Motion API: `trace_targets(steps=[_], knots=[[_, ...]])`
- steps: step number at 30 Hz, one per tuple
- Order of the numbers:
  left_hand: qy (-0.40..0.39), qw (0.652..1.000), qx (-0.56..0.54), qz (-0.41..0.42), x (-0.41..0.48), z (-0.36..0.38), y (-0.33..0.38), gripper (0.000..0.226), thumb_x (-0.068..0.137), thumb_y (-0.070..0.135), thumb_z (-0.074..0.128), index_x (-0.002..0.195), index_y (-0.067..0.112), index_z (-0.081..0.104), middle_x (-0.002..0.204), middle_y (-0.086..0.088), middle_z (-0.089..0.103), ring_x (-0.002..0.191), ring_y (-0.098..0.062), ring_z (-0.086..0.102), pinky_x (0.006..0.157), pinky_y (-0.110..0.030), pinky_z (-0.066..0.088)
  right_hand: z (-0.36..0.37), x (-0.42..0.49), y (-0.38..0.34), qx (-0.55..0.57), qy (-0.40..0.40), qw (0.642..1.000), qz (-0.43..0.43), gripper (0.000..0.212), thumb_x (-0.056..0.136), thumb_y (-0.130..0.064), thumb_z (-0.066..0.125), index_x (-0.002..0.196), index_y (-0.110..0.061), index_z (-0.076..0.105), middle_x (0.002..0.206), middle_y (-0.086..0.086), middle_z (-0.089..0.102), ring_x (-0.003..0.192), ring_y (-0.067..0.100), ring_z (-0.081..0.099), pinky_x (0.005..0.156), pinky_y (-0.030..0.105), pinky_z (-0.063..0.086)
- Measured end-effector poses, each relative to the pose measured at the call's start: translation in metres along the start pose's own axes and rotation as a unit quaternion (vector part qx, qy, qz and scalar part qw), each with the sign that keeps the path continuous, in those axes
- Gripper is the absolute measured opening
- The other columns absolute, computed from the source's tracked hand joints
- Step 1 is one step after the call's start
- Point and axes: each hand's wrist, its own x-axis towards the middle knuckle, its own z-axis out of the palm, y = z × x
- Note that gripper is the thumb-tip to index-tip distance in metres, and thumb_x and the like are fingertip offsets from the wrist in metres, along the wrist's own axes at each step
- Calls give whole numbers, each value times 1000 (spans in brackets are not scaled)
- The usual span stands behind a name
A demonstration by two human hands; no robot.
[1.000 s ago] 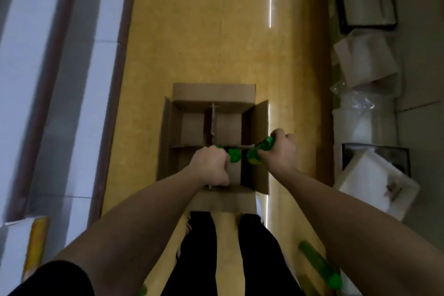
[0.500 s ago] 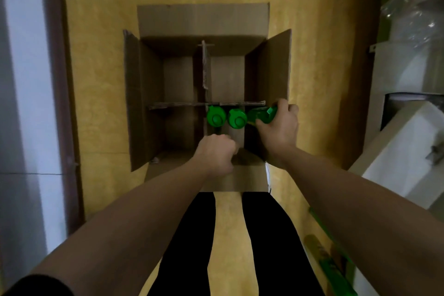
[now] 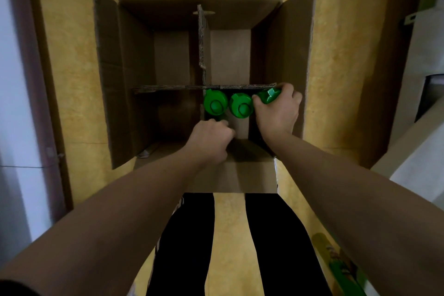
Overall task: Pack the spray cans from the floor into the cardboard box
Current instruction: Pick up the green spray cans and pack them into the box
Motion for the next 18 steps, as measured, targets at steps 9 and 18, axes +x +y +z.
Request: trace_targets(steps=[9,18], knots=[[-9,995,93,15,17,13,-1,31,92,21,64,123,21,61,118,-6,57,102,-26,55,71,-36,45,23,11,15,64,-16,996,56,60,94,-53,61,137,-12,50,134,13,43,110,26,53,87,27,37],[24,991,129,-21,24,33,-7,41,92,26,68,131,21,57,131,-6,54,118,-29,52,83,-43,48,24,-29,34,126,92,982,108,50,103,-40,50,141,-7,46,137,12,51,116,25,55,86,27,38]])
